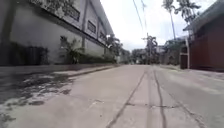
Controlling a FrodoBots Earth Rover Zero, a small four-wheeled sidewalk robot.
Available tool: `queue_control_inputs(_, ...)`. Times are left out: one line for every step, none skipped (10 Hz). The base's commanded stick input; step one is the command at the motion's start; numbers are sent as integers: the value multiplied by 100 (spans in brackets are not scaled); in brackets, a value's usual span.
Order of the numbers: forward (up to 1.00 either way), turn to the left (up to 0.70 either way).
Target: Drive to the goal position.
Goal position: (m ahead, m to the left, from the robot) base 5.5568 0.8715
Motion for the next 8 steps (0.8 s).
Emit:
queue_control_inputs(98, 0)
queue_control_inputs(98, 0)
queue_control_inputs(98, 0)
queue_control_inputs(98, 0)
queue_control_inputs(98, 0)
queue_control_inputs(98, 0)
queue_control_inputs(98, 0)
queue_control_inputs(98, 0)
